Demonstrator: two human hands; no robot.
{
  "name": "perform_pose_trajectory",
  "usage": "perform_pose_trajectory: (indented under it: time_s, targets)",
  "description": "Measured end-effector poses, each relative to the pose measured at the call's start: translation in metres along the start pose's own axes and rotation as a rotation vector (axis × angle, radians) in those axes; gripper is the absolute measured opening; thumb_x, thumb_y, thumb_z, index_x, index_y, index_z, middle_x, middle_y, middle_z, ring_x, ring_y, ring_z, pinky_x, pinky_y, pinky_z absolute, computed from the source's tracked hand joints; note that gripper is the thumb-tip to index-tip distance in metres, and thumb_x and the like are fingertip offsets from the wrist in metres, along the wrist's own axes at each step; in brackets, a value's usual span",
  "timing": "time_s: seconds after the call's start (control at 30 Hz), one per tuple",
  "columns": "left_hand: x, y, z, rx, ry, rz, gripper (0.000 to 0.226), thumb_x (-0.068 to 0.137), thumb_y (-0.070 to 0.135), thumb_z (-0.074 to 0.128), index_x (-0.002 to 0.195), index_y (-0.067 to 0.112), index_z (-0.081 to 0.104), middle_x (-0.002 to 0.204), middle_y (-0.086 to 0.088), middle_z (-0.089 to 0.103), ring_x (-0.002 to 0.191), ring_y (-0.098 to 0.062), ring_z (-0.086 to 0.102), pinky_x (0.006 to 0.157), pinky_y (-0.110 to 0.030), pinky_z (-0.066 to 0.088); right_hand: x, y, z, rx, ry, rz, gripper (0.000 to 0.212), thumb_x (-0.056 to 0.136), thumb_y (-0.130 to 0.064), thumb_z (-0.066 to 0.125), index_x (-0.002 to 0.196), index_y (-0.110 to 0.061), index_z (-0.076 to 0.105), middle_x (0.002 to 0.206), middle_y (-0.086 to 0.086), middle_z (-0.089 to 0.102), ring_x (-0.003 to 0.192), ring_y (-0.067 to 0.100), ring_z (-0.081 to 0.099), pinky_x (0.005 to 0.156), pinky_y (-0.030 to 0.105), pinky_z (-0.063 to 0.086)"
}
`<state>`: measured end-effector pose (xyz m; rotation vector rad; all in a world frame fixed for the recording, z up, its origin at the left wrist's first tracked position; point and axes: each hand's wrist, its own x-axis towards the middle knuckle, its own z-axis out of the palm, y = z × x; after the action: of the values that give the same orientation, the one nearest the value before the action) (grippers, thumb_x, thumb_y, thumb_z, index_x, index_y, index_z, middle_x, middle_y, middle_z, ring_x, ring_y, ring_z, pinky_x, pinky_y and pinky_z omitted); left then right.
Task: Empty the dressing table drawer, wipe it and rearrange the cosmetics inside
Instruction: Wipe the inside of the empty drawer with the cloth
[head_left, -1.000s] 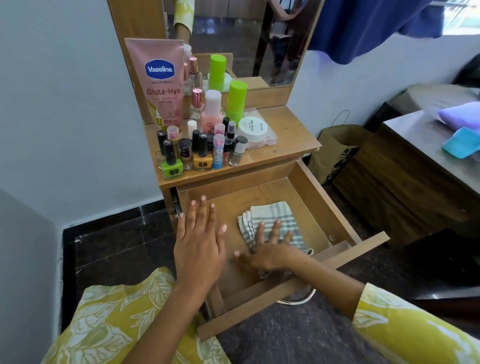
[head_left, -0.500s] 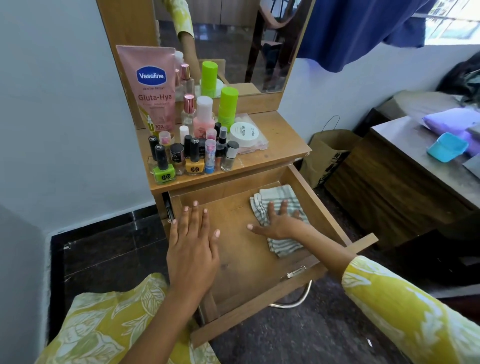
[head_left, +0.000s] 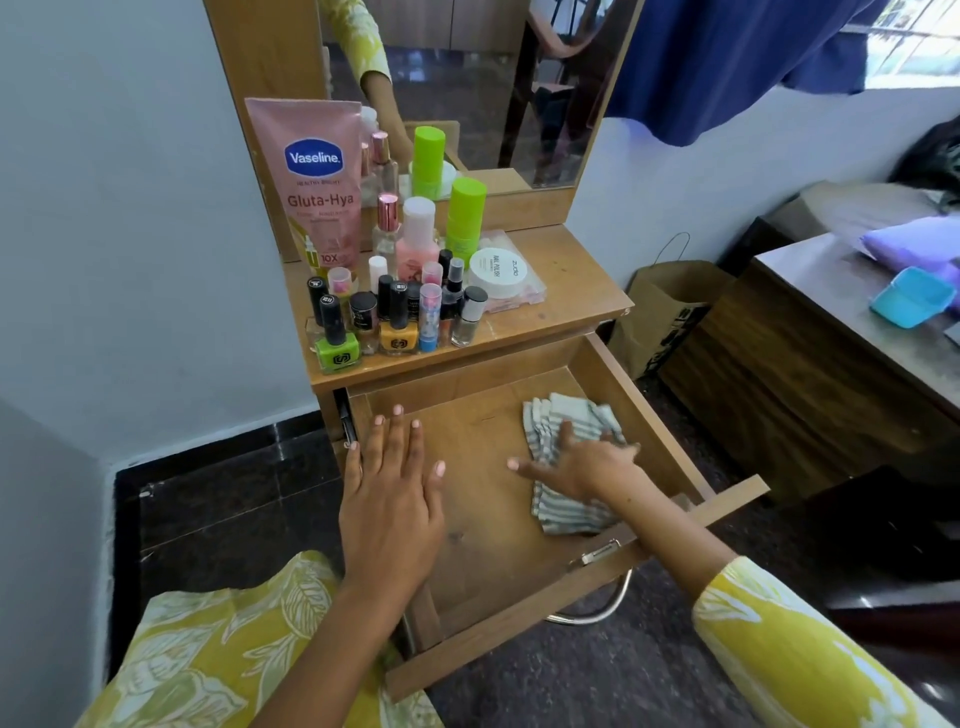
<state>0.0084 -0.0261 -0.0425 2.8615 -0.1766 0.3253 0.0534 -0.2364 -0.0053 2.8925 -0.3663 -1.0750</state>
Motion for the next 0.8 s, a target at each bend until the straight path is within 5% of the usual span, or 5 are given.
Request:
perform_pose_trajectory:
  time_s: [0.17,0.3,0.53,0.67,0.8]
  targets:
    - [0.0,0.001,0.0,-0.011,-0.013,-0.002,0.058,0.098,0.041,0.015,0.141,0.009,0.037,0.151,-0.01,0.028,0.141,-0.023,0.019,0.114,-0.044,0.015,-0.012,-0.01,0.021,0.062,-0.063,0.195,0.13,0.063,-0.093,0.027,0.146,-0.005,-0.021,0.154,0.019,0.023,0.14,0.039,0.027,0.115,0.06,0.004]
    - [0.001,0.001,-0.002,-0.026,-0.012,-0.012,0.058,0.097,0.041,0.016,0.14,0.009,0.039,0.151,-0.01,0.028,0.141,-0.025,0.021,0.114,-0.046,0.018,-0.021,-0.035,0.021,0.109,-0.054,0.099,0.121,0.072,-0.087,0.028,0.145,-0.006,-0.023,0.154,0.021,0.021,0.137,0.04,0.032,0.114,0.06,0.016]
    - [0.0,0.002,-0.002,-0.011,-0.021,0.005,0.055,0.097,0.039,0.018,0.139,0.012,0.042,0.151,-0.01,0.027,0.142,-0.024,0.019,0.114,-0.045,0.016,-0.025,-0.043,0.024,0.236,-0.078,0.169,0.122,0.072,-0.087,0.029,0.141,-0.005,-0.03,0.157,0.018,0.011,0.141,0.042,0.022,0.112,0.066,-0.002]
    - [-0.001,0.0,-0.001,-0.003,-0.023,0.01,0.055,0.097,0.039,0.018,0.14,0.013,0.04,0.153,-0.009,0.024,0.143,-0.023,0.015,0.115,-0.043,0.013,-0.002,-0.018,0.017,0.378,-0.112,0.267,0.141,0.053,-0.096,0.035,0.135,-0.008,-0.039,0.156,0.024,0.012,0.14,0.049,0.016,0.114,0.063,0.004]
    - [-0.001,0.001,-0.002,0.013,-0.019,0.021,0.054,0.098,0.038,0.019,0.139,0.012,0.043,0.151,-0.01,0.026,0.142,-0.023,0.016,0.114,-0.039,0.006,0.006,-0.013,0.017,0.374,-0.121,0.267,0.152,0.029,-0.102,0.021,0.136,-0.012,-0.039,0.154,0.027,0.013,0.141,0.051,0.006,0.113,0.063,0.002]
